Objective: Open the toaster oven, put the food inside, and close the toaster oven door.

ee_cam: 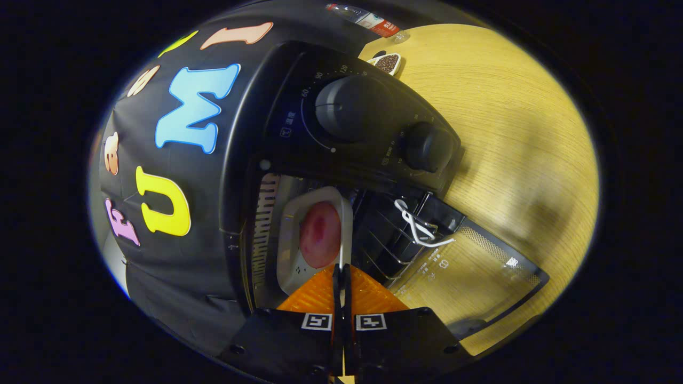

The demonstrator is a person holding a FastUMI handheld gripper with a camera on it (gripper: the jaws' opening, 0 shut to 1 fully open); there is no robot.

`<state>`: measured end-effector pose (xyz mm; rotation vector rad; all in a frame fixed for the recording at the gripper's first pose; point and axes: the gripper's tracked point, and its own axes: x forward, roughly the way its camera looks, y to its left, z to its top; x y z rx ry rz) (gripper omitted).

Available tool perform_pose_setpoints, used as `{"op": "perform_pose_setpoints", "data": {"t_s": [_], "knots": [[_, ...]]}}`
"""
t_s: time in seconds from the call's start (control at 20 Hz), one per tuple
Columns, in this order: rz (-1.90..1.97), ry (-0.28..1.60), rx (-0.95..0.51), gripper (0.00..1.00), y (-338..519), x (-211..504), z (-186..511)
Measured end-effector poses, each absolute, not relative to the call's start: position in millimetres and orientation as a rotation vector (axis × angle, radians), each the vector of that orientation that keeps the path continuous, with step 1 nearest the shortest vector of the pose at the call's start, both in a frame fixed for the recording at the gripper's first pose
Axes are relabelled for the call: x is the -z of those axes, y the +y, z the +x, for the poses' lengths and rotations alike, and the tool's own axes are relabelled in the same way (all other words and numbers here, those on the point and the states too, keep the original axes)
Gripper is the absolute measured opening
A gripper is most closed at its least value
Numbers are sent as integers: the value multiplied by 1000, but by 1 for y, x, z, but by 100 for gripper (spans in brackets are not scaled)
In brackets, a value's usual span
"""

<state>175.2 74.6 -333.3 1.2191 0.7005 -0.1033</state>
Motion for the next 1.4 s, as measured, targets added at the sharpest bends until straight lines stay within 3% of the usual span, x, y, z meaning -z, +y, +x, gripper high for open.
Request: {"op": "perform_pose_setpoints", "data": {"t_s": [0.55, 0.75, 1.0, 1.05, 1.4], "knots": [[1236, 666, 103, 11, 89, 342, 185], [1255, 662, 52, 27, 96, 330, 179], [1218, 674, 30, 87, 96, 320, 163], [1201, 687, 26, 94, 97, 318, 156], [1038, 709, -59, 97, 108, 295, 102]]}}
